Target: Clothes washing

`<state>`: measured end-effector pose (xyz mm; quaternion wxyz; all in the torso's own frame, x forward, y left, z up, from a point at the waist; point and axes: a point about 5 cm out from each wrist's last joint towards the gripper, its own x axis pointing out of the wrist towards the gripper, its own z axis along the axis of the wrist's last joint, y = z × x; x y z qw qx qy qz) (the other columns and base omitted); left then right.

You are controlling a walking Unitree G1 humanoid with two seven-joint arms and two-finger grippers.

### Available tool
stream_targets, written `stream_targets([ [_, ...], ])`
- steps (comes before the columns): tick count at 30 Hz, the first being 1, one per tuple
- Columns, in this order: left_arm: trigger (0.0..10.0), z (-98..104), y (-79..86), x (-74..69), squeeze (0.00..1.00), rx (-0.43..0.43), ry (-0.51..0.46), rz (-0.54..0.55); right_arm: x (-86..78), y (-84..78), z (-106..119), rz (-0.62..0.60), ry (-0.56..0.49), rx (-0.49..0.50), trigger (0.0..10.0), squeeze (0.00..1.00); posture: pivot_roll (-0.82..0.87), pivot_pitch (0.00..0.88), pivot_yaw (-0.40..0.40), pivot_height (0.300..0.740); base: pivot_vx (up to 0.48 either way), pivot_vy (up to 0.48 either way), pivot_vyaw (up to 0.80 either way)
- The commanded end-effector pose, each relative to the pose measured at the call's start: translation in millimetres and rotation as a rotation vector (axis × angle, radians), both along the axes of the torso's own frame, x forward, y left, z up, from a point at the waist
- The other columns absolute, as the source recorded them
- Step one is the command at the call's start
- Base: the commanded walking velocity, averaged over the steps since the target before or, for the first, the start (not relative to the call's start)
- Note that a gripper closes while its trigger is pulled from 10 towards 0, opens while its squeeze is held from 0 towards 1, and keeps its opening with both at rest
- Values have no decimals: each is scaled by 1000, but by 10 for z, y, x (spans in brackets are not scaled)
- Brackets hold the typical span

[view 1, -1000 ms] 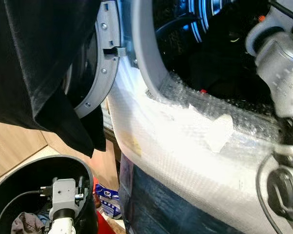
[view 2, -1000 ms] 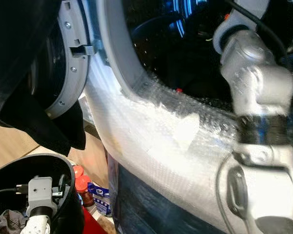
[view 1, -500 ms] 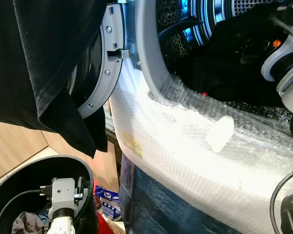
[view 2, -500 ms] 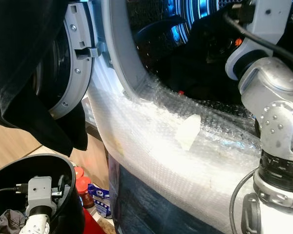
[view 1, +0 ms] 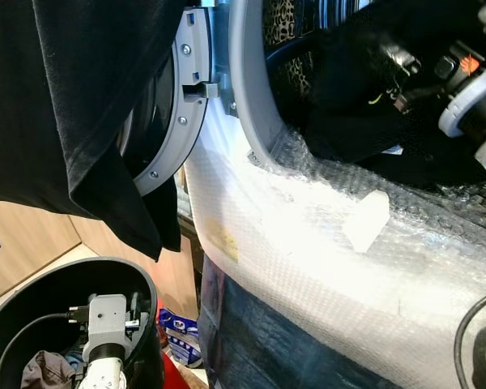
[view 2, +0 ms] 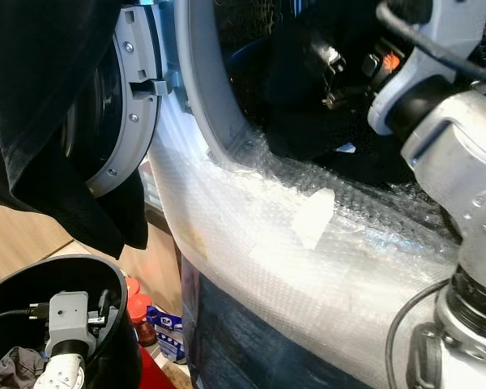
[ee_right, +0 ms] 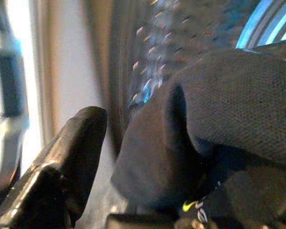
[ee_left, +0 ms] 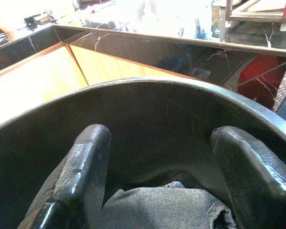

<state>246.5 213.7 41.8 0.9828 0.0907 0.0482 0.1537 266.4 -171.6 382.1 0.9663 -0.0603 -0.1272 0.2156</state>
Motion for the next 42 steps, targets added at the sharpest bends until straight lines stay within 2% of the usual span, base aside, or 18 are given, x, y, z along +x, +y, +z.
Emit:
stream_targets([
  [1, 10000, -121, -23, -53, 0, -15, 67, -5, -65, 30, -39, 28, 14, -56, 10000, 0, -116, 0, -39, 740, 0, 0, 0],
  [2, 10000, -121, -28, -49, 0, -15, 68, -10, -59, 3, -138, -2, 69, -120, 10000, 0, -116, 0, -39, 740, 0, 0, 0],
  [3, 10000, -121, -28, -49, 0, -15, 68, -10, -59, 3, -138, -2, 69, -120, 10000, 0, -116, 0, -39, 740, 0, 0, 0],
  [4, 10000, -125, -38, -46, 0, -16, 70, -15, -35, -38, -239, -51, 118, -164, 10000, 0, -122, 0, -34, 740, 0, 0, 0],
  [8, 10000, -131, -46, -46, 0, -15, 75, -20, 21, -121, -392, -132, 203, -172, 10000, 0, -119, 0, -34, 740, 0, 0, 0],
  [13, 10000, -144, -43, -49, 0, -15, 81, -19, -48, -193, -350, -124, 198, -165, 10000, 0, -127, 0, -29, 740, 0, 0, 0],
  [18, 10000, -150, -59, -34, 0, -19, 85, -26, -217, -325, -311, -116, 177, -243, 10000, 0, -136, 0, -21, 740, 0, 0, 0],
  [19, 10000, -149, -61, -30, 0, -20, 85, -28, -227, -335, -305, -120, 178, -244, 10000, 0, -136, 0, -21, 740, 0, 0, 0],
  [21, 10000, -138, -77, -8, 0, -19, 83, -36, -281, -374, -235, -101, 161, -180, 10000, 0, -142, 0, -17, 740, 0, 0, 0],
  [23, 10000, -133, -69, 0, 0, -17, 81, -36, -281, -346, -207, -63, 143, -93, 10000, 0, -151, 0, -15, 740, 0, 0, 0],
  [24, 10000, -133, -69, 0, 0, -17, 81, -36, -281, -346, -207, -63, 143, -93, 10000, 0, -151, 0, -15, 740, 0, 0, 0],
  [26, 10000, -134, -66, 10, 0, -18, 83, -37, -276, -221, -256, 56, 140, 7, 10000, 0, -151, 0, -15, 740, 0, 0, 0],
  [28, 10000, -130, -80, 26, 0, -17, 82, -44, -290, -41, -442, 181, 172, 60, 10000, 0, -158, 0, -12, 740, 0, 0, 0],
  [31, 10000, -118, -80, 30, 0, -16, 77, -44, -341, 20, -575, 219, 198, 18, 10000, 0, -148, 0, -13, 740, 0, 0, 0],
  [36, 10000, -126, -58, -1, 0, -15, 78, -39, -422, 5, -604, 257, 211, -9, 10000, 0, -142, 0, -13, 740, 0, 0, 0],
  [39, 10000, -134, -56, -17, 0, -15, 81, -38, -504, -111, -677, 222, 241, -76, 10000, 0, -145, 0, -11, 740, 0, 0, 0],
  [40, 10000, -136, -57, -15, 0, -14, 82, -39, -538, -211, -719, 176, 260, -99, 10000, 0, -145, 0, -11, 740, 0, 0, 0],
  [42, 10000, -136, -54, -15, 0, -14, 82, -38, -552, -250, -725, 164, 262, -95, 10000, 0, -148, 0, -10, 740, 0, 0, 0],
])
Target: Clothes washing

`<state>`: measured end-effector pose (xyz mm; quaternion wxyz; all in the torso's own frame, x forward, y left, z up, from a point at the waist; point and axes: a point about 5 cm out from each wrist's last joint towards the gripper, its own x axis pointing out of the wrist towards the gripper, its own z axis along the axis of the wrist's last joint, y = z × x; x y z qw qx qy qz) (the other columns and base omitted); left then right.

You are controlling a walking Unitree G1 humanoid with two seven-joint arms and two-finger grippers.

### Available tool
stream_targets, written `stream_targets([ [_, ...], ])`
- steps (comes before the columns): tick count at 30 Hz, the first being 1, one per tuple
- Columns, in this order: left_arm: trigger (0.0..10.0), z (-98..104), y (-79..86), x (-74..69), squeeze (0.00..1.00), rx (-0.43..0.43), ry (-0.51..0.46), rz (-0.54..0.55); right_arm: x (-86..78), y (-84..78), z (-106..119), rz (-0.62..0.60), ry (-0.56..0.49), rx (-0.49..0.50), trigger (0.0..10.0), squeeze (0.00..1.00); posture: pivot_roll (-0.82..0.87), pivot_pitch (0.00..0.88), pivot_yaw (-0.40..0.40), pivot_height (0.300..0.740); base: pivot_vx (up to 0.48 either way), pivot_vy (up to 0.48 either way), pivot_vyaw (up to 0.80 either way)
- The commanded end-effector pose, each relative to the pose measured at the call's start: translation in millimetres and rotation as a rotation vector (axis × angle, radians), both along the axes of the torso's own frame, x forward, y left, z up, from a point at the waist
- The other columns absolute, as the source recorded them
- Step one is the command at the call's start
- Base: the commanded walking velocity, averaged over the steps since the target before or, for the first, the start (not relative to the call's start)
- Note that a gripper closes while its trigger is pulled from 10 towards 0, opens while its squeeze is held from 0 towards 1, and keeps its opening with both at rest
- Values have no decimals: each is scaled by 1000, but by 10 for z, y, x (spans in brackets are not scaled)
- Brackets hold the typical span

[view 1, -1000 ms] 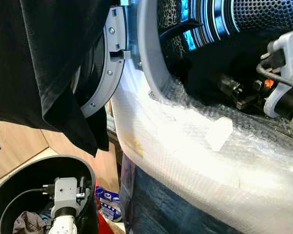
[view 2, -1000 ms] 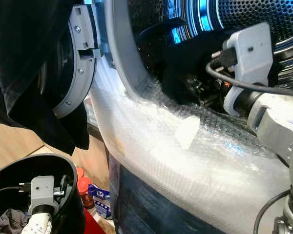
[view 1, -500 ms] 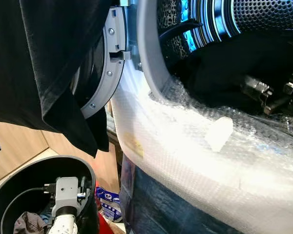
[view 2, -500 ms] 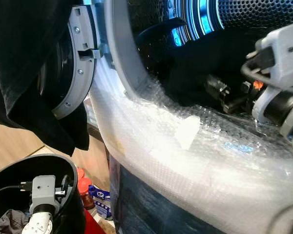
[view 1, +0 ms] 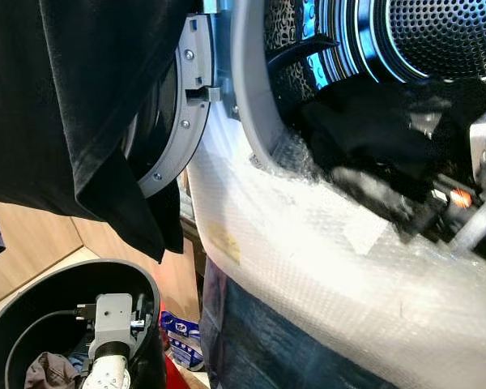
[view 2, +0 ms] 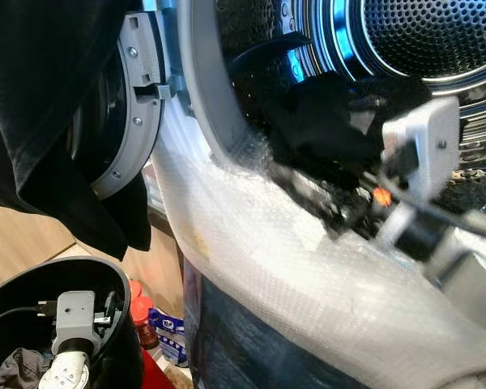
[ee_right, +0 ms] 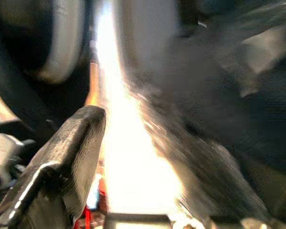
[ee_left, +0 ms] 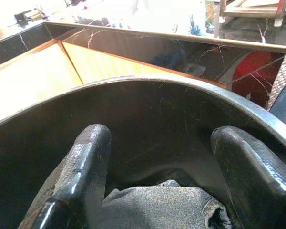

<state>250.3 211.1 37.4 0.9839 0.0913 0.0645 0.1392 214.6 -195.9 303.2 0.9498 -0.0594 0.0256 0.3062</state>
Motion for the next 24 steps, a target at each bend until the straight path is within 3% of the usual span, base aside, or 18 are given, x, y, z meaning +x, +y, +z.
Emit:
stream_targets([
  [1, 10000, -88, -26, -45, 0, -8, 46, -13, -67, -75, 79, -17, -60, 15, 10000, 0, -148, 0, -8, 740, 0, 0, 0],
  [5, 10000, -66, -30, -16, 0, -6, 37, -16, -153, -78, 118, 15, -130, 77, 10000, 0, -153, 0, -3, 740, 0, 0, 0],
  [9, 10000, -64, -24, -17, 0, -4, 35, -20, -228, -18, 51, 64, -126, 83, 10000, 0, -161, 0, 6, 740, 0, 0, 0],
  [13, 10000, -63, -21, -20, 0, -2, 35, -23, -231, -58, 35, 48, -121, 84, 10000, 0, -162, 0, 10, 740, 0, 0, 0],
  [22, 10000, -68, -21, -16, 0, 0, 39, -26, -256, -281, 53, -64, -131, 35, 10000, 0, -160, 0, 13, 740, 0, 0, 0],
  [24, 10000, -62, -29, -3, 0, -1, 37, -30, -309, -430, 99, -130, -150, 23, 10000, 0, -170, 0, 18, 740, 0, 0, 0],
])
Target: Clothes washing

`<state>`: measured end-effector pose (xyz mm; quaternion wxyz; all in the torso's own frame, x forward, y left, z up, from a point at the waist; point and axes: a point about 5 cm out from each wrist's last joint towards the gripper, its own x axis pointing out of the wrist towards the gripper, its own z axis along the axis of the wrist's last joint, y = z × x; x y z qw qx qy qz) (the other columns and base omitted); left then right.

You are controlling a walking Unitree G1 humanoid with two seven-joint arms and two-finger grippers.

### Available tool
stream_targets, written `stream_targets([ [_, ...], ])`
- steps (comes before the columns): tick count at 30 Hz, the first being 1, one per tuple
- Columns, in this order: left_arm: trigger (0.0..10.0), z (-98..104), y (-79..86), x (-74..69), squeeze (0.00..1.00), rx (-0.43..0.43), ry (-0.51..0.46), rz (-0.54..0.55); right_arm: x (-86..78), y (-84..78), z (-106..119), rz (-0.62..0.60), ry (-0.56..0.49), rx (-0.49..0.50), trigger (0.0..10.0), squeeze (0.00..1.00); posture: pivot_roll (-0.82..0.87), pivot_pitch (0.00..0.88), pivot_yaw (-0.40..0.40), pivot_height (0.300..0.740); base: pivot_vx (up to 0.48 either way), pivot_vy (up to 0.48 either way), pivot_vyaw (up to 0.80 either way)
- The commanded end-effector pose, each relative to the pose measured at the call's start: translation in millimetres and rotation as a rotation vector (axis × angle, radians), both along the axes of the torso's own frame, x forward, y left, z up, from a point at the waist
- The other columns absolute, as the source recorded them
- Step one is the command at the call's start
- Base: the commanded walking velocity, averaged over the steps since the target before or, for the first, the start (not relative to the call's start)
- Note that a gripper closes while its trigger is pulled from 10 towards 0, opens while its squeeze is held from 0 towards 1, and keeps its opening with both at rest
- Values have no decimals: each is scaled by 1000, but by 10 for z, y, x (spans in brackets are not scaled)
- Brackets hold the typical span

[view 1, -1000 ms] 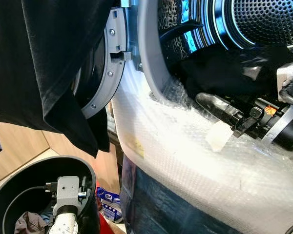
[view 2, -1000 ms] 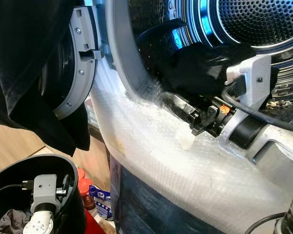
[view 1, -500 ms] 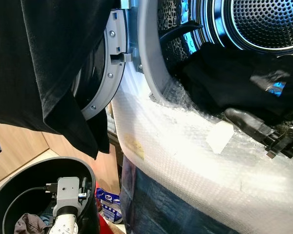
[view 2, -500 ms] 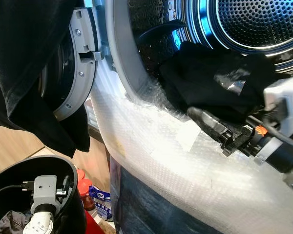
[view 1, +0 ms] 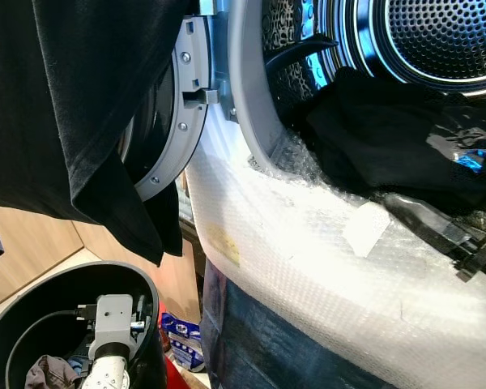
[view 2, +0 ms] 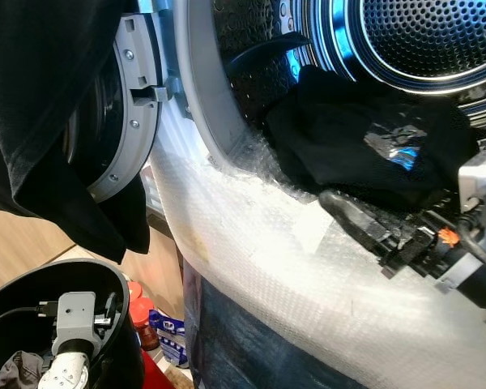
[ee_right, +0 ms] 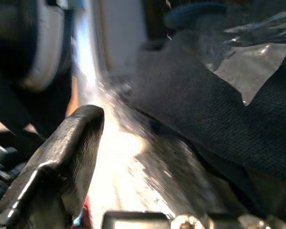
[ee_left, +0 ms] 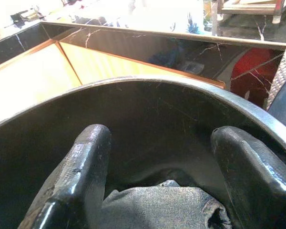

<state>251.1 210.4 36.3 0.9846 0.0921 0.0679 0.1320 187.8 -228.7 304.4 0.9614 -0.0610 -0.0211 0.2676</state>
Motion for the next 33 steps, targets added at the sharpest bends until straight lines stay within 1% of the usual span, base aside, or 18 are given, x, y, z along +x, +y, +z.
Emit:
stream_targets([
  [1, 10000, -50, -23, -6, 0, -1, 29, -18, -56, -143, 102, -74, -61, 0, 10000, 0, -170, 0, 18, 740, 0, 0, 0],
  [5, 10000, -45, -18, 23, 0, 0, 30, -22, -110, -208, 128, -101, -84, 3, 10000, 0, -184, 0, 28, 740, 0, 0, 0],
  [10, 10000, -34, -11, 49, 0, 1, 27, -24, -140, -135, 164, -40, -134, 69, 10000, 0, -188, 0, 30, 740, 0, 0, 0],
  [11, 10000, -27, -20, 62, 0, 1, 25, -27, -151, 43, 132, 63, -149, 115, 10000, 0, -193, 0, 31, 740, 0, 0, 0],
  [12, 10000, -24, -27, 67, 0, 0, 23, -29, -156, 126, 113, 109, -153, 143, 10000, 0, -192, 0, 34, 740, 0, 0, 0],
  [13, 10000, -24, -27, 67, 0, 0, 23, -29, -156, 126, 113, 109, -153, 143, 10000, 0, -192, 0, 34, 740, 0, 0, 0],
  [14, 10000, -20, -41, 75, 0, -2, 20, -32, -153, 283, 55, 195, -142, 204, 10000, 0, -194, 0, 31, 740, 0, 0, 0],
  [15, 10000, -18, -48, 78, 0, -3, 17, -33, -141, 368, 19, 241, -129, 260, 10000, 0, -193, 0, 32, 740, 0, 0, 0],
  [16, 10000, -18, -48, 78, 0, -3, 17, -33, -141, 368, 19, 241, -129, 260, 10000, 0, -193, 0, 32, 740, 0, 0, 0],
  [17, 10000, -19, -50, 80, 0, -4, 17, -34, -130, 414, -22, 260, -107, 272, 10000, 0, -194, 5, 29, 740, 0, 0, 0],
  [18, 10000, -23, -61, 79, 0, -5, 17, -35, -99, 566, -176, 313, -17, 311, 10000, 0, -188, 1, 27, 740, 0, 0, 0],
  [19, 10000, -23, -61, 79, 0, -5, 17, -35, -99, 566, -176, 313, -17, 311, 10000, 0, -188, 1, 27, 740, 0, 0, 0],
  [20, 10000, -22, -67, 80, 0, -7, 15, -35, -117, 695, -309, 364, 61, 318, 10000, 0, -177, 3, 19, 740, 0, 0, 0],
  [21, 10000, -21, -67, 81, 0, -7, 13, -35, -135, 729, -346, 381, 84, 313, 10000, 0, -177, 3, 19, 740, 0, 0, 0],
  [25, 10000, -22, -41, 63, 0, -11, 8, -15, -165, 724, -383, 385, 116, 355, 10000, 0, -173, 5, 17, 740, 0, 0, 0],
  [26, 10000, -25, -38, 54, 0, -11, 9, -14, -162, 709, -385, 374, 123, 388, 10000, 0, -165, 8, 12, 740, 0, 0, 0],
  [31, 10000, -37, -41, 22, 0, -12, 10, -13, -224, 582, -525, 318, 191, 403, 10000, 0, -163, 10, 7, 740, 0, 0, 0],
  [33, 10000, -40, -48, 18, 0, -14, 10, -15, -262, 459, -634, 264, 226, 475, 10000, 0, -164, 13, 7, 740, 0, 0, 0],
])
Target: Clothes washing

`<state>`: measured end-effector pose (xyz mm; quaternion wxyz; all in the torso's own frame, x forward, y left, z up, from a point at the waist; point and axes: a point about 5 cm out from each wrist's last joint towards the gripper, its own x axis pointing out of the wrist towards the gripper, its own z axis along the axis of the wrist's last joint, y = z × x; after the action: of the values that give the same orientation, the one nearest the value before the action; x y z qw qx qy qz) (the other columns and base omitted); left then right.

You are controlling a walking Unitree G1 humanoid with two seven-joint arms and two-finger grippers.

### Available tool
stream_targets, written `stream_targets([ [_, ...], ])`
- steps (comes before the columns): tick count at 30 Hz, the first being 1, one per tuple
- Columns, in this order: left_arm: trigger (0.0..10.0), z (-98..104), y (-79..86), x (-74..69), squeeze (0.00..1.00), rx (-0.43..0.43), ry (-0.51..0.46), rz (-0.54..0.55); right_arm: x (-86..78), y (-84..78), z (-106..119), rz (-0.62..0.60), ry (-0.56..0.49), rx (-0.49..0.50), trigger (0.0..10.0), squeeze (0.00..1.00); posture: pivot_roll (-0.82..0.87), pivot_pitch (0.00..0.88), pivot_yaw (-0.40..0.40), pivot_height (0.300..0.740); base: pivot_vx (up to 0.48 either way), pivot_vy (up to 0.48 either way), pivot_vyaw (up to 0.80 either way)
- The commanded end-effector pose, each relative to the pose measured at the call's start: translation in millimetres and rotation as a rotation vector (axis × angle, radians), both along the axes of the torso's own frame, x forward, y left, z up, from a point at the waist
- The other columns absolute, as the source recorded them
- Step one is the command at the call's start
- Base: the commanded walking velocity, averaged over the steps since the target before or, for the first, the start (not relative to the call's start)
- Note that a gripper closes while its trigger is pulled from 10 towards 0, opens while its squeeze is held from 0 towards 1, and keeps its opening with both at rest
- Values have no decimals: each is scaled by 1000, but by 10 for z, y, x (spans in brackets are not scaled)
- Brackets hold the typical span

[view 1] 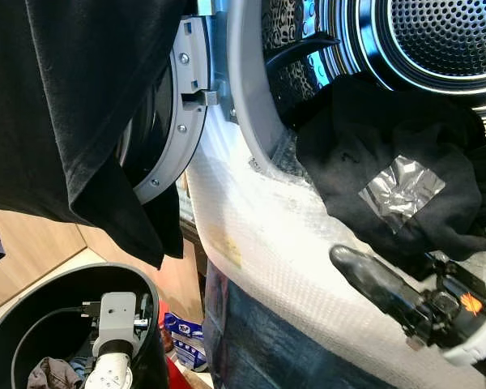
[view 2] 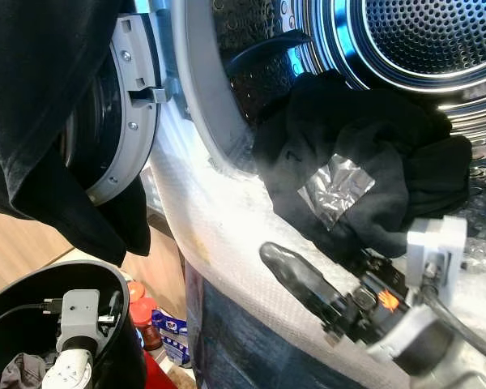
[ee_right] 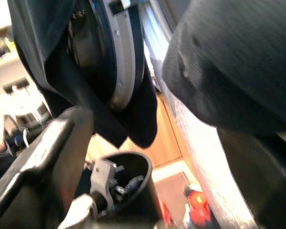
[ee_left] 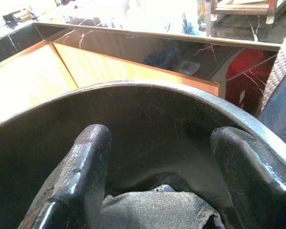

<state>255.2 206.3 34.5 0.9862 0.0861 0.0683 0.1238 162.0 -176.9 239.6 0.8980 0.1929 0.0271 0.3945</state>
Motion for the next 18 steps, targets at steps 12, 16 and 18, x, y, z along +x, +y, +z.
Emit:
stream_targets([
  [12, 10000, -3, -41, 3, 0, -4, 0, -22, -42, -72, 78, -29, -51, 167, 10000, 0, -157, 12, 16, 740, 0, 0, 0],
  [16, 10000, -11, -73, -5, 0, -12, 3, -40, -67, 74, 469, 90, -218, 220, 10000, 0, -155, 12, 15, 740, 0, 0, 0],
  [18, 10000, -11, -89, -4, 0, -16, 2, -43, -48, 144, 625, 141, -275, 205, 10000, 0, -149, 9, 8, 740, 0, 0, 0],
])
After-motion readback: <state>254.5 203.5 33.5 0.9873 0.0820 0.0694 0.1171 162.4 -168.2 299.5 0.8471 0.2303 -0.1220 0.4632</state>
